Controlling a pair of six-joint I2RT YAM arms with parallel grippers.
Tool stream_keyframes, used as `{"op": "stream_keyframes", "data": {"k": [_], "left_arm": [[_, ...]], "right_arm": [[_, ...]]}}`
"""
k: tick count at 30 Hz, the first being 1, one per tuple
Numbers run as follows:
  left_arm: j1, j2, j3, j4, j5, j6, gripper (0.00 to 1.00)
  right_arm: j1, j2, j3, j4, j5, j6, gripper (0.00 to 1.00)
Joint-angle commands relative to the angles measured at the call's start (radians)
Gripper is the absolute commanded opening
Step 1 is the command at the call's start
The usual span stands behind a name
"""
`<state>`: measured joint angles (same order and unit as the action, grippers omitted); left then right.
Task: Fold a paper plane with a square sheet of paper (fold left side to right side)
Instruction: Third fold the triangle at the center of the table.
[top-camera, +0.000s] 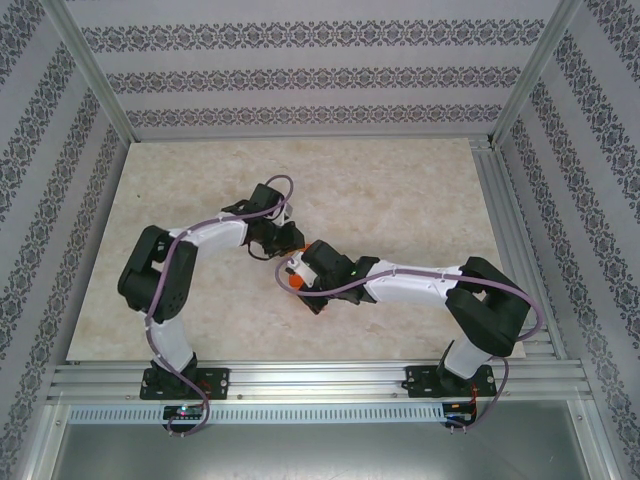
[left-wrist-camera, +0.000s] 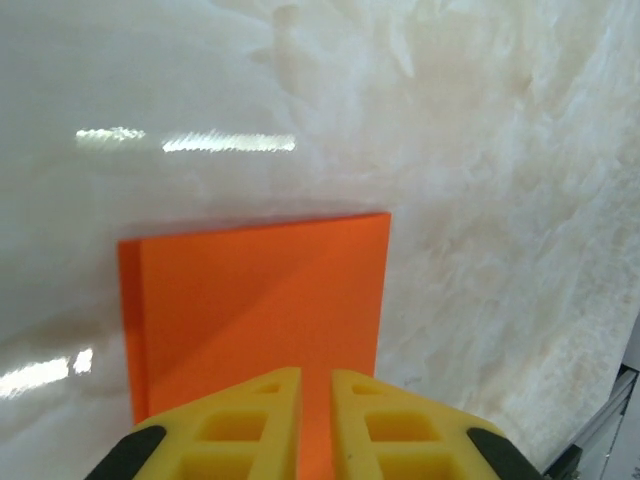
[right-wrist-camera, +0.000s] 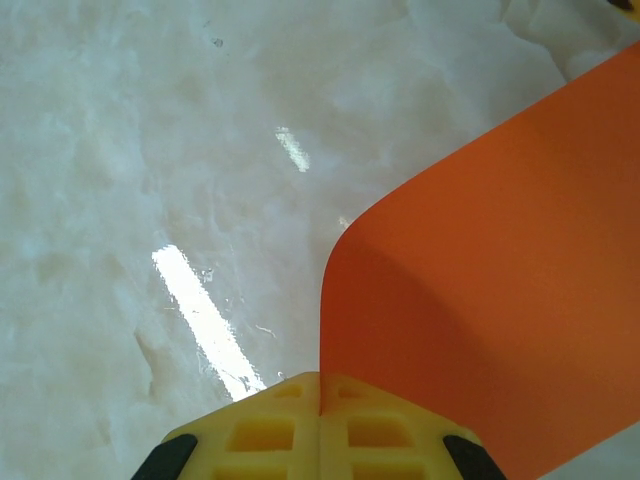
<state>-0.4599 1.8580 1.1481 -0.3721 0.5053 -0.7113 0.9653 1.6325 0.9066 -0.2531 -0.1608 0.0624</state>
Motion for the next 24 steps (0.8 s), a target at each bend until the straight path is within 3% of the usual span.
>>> {"op": "stream_keyframes", "data": {"k": [1,19,24], "left_arm": [[-0.021,0.071,0.046,0.016,0.020,0.044,0.15],[-0.069,0.168,0.055,-0.004,-0.053,0.065,0.10],[-0.083,0.176,0.055,-0.001,-0.056,0.058,0.09]], "right_arm": [[-0.018,0.019,-0.008,0.022,-0.049,0.025,0.00],[-0.149,0.058,-0.034,0.052,-0.232,0.159,0.00],[-0.172,0.063,-0.054,0.058,-0.228,0.178,0.00]]}}
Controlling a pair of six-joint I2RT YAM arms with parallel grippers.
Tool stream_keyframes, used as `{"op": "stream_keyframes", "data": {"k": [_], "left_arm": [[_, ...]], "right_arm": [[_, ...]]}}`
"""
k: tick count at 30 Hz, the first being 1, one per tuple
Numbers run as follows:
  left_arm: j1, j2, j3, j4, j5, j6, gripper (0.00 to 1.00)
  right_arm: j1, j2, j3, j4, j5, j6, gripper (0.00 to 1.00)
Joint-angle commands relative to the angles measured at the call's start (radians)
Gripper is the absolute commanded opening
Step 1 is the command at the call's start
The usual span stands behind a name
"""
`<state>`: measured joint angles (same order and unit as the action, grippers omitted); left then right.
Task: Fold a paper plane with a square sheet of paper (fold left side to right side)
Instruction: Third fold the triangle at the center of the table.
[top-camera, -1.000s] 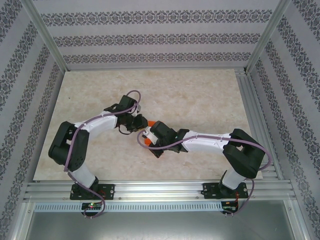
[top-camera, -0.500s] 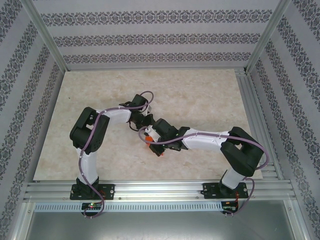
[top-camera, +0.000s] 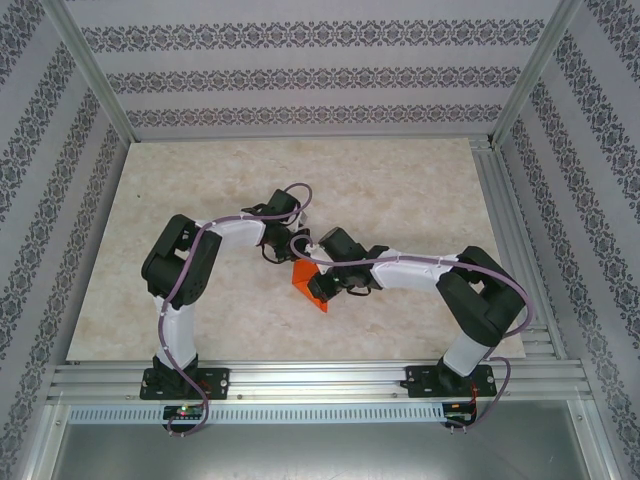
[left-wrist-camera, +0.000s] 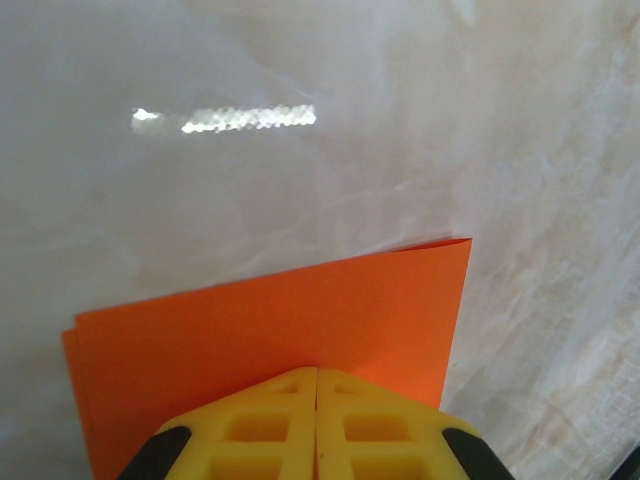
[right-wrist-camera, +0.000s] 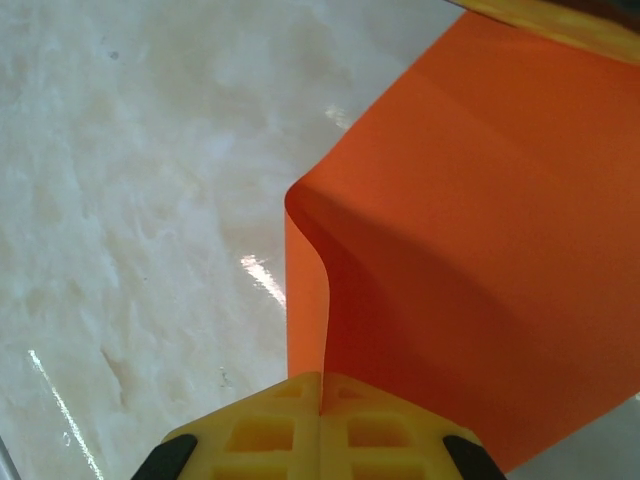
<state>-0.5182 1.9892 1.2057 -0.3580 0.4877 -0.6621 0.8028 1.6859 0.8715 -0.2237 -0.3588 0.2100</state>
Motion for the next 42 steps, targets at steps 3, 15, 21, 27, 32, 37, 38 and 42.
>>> {"op": "stream_keyframes", "data": {"k": [3,15,21,27,32,37,38,42], "left_arm": [[-0.029,0.046,0.000,-0.019,-0.041,0.009,0.09],[-0.036,0.056,0.008,-0.030,-0.050,0.014,0.08],[-0.040,0.057,0.008,-0.030,-0.051,0.012,0.08],[-0.042,0.059,0.009,-0.030,-0.052,0.013,0.08],[-0.042,0.060,0.008,-0.029,-0.053,0.012,0.08],[-0.043,0.060,0.009,-0.028,-0.054,0.012,0.08],[-0.043,0.060,0.009,-0.030,-0.052,0.012,0.08],[-0.044,0.061,0.009,-0.030,-0.053,0.013,0.08]], "right_arm": [[-0.029,0.003,-0.035,0.044,-0.030,0.043,0.00],[-0.064,-0.001,-0.068,0.068,-0.017,0.062,0.00],[-0.070,0.000,-0.074,0.068,-0.012,0.066,0.00],[-0.075,-0.009,-0.085,0.072,0.004,0.075,0.00],[-0.082,-0.014,-0.089,0.070,0.017,0.075,0.00],[-0.086,-0.007,-0.085,0.070,0.017,0.075,0.00],[-0.086,-0.003,-0.082,0.070,0.014,0.074,0.00],[-0.086,0.009,-0.073,0.058,0.019,0.072,0.00]]}}
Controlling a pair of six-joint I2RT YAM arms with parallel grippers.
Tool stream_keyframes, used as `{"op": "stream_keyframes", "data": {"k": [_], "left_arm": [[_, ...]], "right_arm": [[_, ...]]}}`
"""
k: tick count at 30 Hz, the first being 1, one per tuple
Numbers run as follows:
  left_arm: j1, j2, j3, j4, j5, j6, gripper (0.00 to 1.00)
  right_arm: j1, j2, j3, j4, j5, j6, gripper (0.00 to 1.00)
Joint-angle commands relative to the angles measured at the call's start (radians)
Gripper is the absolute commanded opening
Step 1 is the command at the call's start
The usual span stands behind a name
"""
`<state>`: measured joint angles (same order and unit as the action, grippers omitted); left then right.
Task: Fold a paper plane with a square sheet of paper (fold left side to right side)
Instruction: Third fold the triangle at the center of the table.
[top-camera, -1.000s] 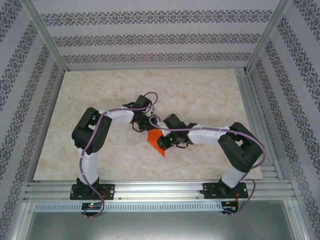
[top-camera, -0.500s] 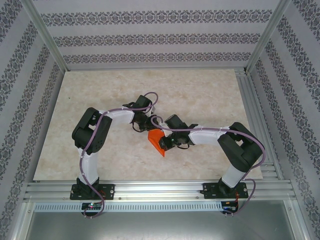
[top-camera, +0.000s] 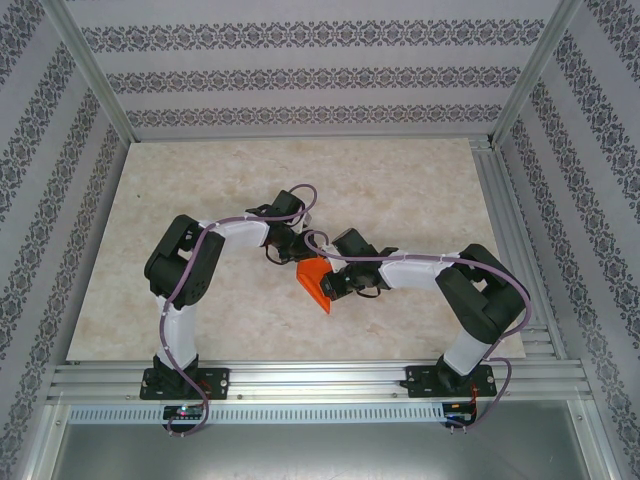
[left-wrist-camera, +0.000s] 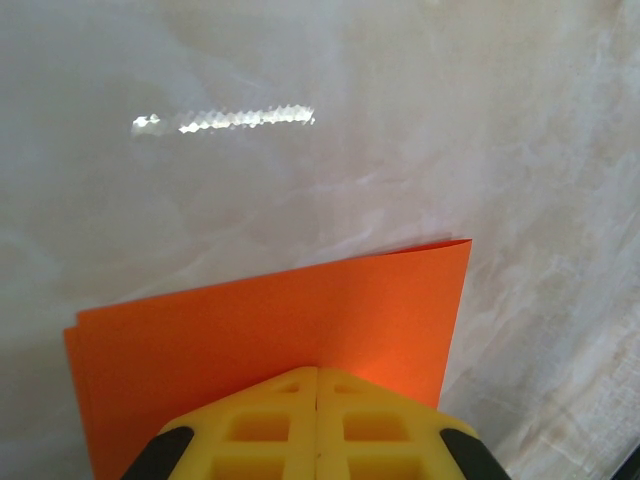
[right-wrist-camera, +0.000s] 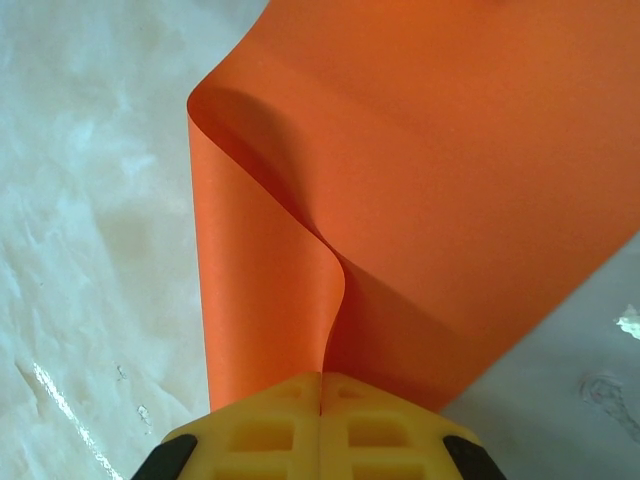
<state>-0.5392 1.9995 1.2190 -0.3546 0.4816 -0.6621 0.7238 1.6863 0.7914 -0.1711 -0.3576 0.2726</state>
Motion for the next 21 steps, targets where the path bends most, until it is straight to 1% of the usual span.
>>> {"op": "stream_keyframes", "data": {"k": [1,10,17,21], "left_arm": [[-0.022,0.049,-0.004,-0.034,-0.047,0.013,0.08],[-0.025,0.050,-0.003,-0.034,-0.044,0.013,0.08],[-0.024,0.041,-0.001,-0.038,-0.042,0.013,0.08],[-0.024,0.017,0.004,-0.049,-0.037,0.019,0.11]], "right_arm": [[-0.006,0.010,0.008,0.003,0.019,0.008,0.00],[-0.006,0.025,0.008,-0.011,0.021,0.007,0.00],[-0.004,0.045,0.020,-0.070,0.035,-0.005,0.00],[-0.005,0.049,0.020,-0.094,0.038,-0.003,0.00]]}}
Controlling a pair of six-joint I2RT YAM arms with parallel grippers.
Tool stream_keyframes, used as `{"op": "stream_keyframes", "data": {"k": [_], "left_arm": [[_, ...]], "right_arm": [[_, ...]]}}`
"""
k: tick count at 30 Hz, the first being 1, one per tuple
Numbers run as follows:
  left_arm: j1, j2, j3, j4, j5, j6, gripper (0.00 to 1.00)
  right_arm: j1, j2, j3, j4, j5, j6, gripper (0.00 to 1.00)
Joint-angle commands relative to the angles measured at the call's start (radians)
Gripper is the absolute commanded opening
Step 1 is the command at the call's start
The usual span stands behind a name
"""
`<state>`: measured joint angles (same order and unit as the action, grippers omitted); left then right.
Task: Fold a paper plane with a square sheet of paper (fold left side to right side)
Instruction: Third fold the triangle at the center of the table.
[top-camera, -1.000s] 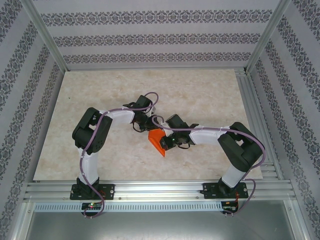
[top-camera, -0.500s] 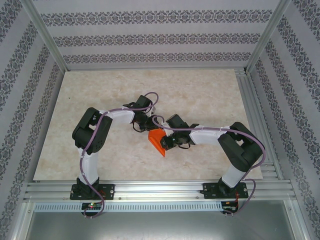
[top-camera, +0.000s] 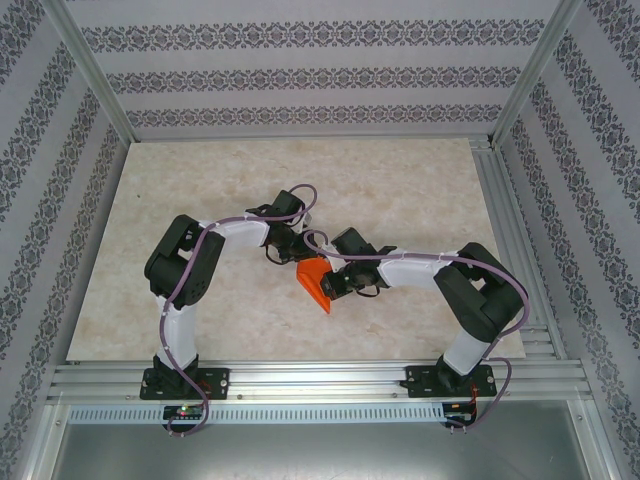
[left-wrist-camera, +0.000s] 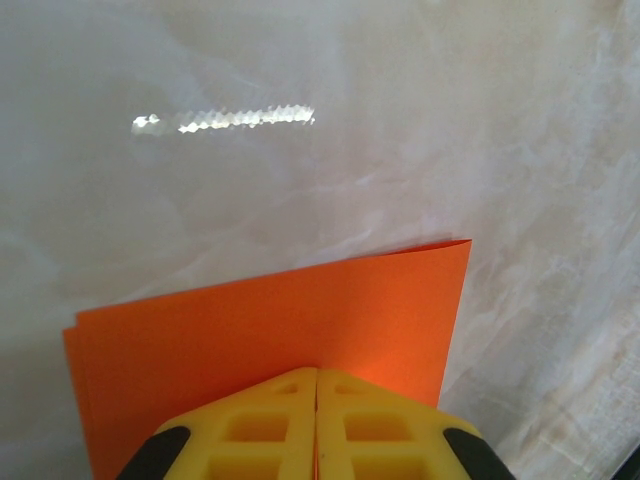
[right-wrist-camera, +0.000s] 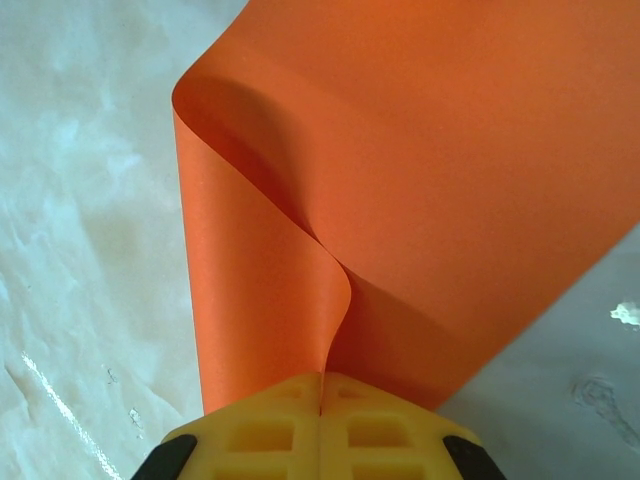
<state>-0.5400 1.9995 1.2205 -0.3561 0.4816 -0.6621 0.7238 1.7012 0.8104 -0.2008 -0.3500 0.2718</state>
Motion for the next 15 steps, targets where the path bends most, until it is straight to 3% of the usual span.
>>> {"op": "stream_keyframes", "data": {"k": [1,9,12,15], "left_arm": [[-0.023,0.007,0.006,-0.054,-0.035,0.023,0.12],[0.022,-0.139,0.031,-0.117,-0.032,0.081,0.33],[0.057,-0.198,0.013,-0.137,-0.038,0.094,0.34],[0.077,-0.251,-0.029,-0.136,-0.027,0.094,0.25]], "right_arm": [[-0.005,0.034,-0.002,-0.066,0.032,-0.001,0.00],[-0.003,0.041,-0.011,-0.066,0.035,0.001,0.00],[-0.003,0.042,-0.012,-0.062,0.036,0.002,0.00],[0.000,0.043,-0.007,-0.065,0.037,-0.001,0.00]]}}
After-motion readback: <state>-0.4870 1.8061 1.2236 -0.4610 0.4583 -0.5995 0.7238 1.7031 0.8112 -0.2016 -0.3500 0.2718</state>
